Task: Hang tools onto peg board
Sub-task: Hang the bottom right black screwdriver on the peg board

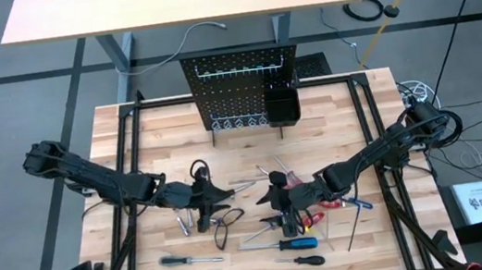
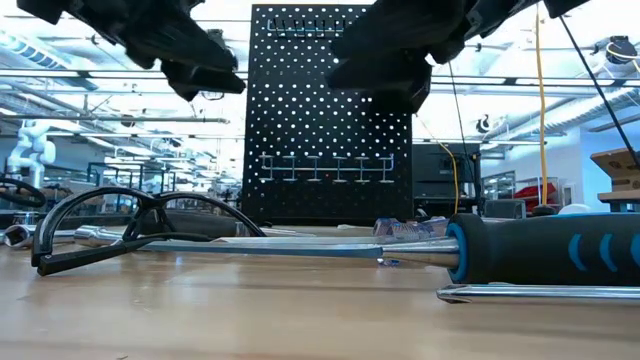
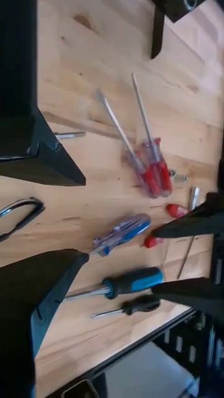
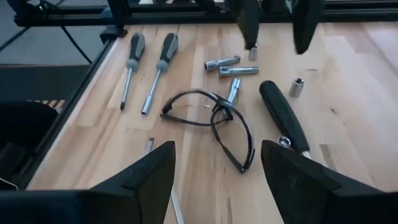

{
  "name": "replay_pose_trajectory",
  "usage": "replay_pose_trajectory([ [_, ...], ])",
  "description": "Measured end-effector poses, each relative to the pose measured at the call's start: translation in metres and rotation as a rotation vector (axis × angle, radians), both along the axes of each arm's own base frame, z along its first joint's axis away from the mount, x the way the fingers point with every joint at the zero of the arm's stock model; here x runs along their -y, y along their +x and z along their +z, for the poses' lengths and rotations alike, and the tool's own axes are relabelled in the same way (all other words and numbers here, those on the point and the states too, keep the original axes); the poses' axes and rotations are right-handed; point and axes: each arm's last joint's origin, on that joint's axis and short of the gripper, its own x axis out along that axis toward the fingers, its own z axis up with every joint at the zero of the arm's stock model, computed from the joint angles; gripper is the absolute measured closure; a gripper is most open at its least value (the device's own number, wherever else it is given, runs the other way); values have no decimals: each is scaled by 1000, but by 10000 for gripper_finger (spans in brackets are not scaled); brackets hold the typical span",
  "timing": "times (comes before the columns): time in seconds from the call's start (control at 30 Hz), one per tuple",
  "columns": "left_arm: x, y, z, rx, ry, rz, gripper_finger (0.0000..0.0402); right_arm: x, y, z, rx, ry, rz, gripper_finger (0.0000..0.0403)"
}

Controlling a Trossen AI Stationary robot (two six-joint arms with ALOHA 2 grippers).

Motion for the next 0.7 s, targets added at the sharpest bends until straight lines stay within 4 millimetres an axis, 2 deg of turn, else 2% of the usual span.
replay_pose_trajectory([
  [0.23,13,-8,2,11,72,-19,224,3,3,-2,1,21,-20,174],
  [0.47,4,-27,11,-23,162,71,224,14,12,-13,-3,-3,-56,174],
  [0.7,-8,-43,30,41,270,140,224,27,5,-28,-145,-35,-299,174],
])
